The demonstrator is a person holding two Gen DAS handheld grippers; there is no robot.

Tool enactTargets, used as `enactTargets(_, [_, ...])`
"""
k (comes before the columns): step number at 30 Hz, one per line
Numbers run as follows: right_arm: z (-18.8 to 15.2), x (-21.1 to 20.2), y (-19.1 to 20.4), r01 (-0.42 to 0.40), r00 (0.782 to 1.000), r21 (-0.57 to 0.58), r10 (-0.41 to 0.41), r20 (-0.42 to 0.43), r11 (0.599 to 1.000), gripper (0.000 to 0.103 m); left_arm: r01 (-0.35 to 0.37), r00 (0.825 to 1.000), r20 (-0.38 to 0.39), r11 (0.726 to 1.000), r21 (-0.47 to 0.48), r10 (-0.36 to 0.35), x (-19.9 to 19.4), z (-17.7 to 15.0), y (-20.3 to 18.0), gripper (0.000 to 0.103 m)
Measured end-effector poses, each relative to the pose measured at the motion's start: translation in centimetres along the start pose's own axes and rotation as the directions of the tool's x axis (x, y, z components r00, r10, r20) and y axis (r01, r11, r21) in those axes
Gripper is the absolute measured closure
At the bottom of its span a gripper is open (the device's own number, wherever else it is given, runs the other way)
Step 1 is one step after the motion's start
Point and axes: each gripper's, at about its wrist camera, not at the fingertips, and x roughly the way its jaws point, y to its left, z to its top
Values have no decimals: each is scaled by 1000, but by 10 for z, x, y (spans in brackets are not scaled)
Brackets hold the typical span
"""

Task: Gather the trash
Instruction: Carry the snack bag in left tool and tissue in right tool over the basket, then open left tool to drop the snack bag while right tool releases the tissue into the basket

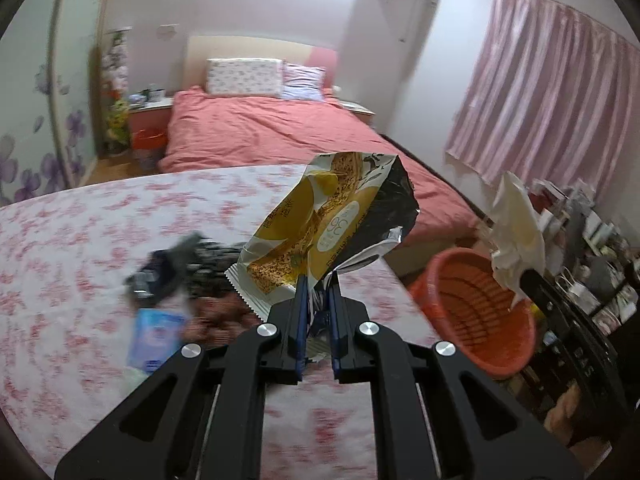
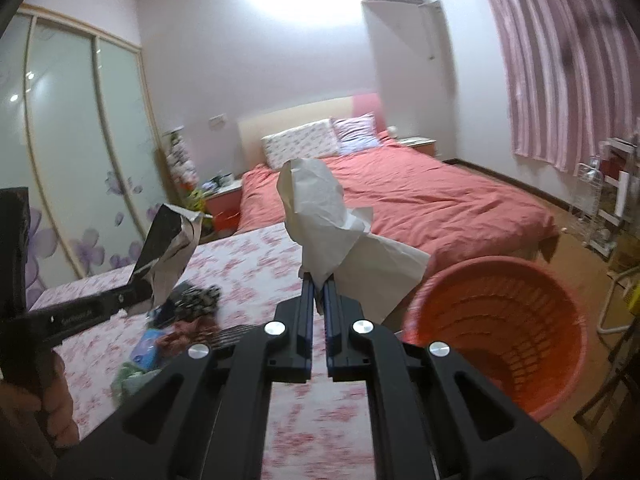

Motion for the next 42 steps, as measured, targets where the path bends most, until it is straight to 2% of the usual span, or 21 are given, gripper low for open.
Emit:
enactTargets(8, [3, -12, -59, 98, 994, 78, -101, 33, 992, 97, 138, 990, -40, 988, 66, -135, 31, -1, -66, 94])
enactTargets(18, [-9, -7, -133, 178, 983, 186, -182, 6, 966, 97, 265, 959, -135, 959, 105, -250, 76, -14, -138, 94])
enactTargets(25, [-16, 4, -167, 198, 980, 234, -200, -14, 952, 97, 313, 938, -196, 942, 120, -287, 99, -23, -175, 94])
enactTargets(38, [-22, 23, -199, 181, 983, 291, -179, -34, 939, 95, 346, 910, -283, 931, 118, -302, 129, -36, -199, 94])
enactTargets(40, [-22, 26, -202, 176, 984, 307, -172, -38, 935, 90, 347, 907, -296, 930, 121, -300, 132, -37, -202, 92])
enactTargets(42, [-25, 28, -207, 167, 986, 327, -161, -44, 930, 89, 341, 906, -306, 932, 122, -291, 135, -40, -204, 84])
